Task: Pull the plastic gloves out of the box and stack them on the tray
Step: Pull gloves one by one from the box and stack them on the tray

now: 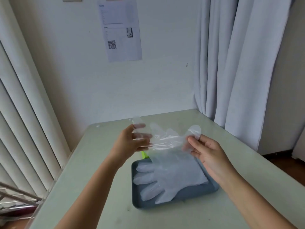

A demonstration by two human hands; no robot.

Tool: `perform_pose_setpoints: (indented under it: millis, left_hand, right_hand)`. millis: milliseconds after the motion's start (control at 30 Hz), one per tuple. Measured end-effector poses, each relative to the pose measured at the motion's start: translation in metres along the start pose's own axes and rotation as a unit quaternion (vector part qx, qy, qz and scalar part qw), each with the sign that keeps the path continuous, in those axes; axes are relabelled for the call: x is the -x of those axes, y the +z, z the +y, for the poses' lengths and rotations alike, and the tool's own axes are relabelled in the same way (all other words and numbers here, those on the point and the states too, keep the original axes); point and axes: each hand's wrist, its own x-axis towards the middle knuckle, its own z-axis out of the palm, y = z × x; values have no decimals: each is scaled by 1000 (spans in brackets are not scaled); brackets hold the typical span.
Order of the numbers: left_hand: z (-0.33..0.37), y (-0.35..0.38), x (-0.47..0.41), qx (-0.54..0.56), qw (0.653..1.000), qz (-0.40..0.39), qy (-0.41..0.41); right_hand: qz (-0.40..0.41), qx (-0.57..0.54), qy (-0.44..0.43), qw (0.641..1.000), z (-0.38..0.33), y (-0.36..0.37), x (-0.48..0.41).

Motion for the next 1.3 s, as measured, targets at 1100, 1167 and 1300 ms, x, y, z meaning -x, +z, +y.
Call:
perform_pose_setpoints:
  millis: [1100,1167,1300]
  left_hand:
    - [1,25,6,-176,966,-191,20]
    - [-9,22,0,-172,972,-159,-21]
    - [-30,20,-19,-222,967,-114,-53]
  right_hand:
    - [-290,371,184,863,-69,-30,-50]
    - [-211,206,244,924,-48,-35,-52]
    - [-105,136,269,948,-11,-37,-55]
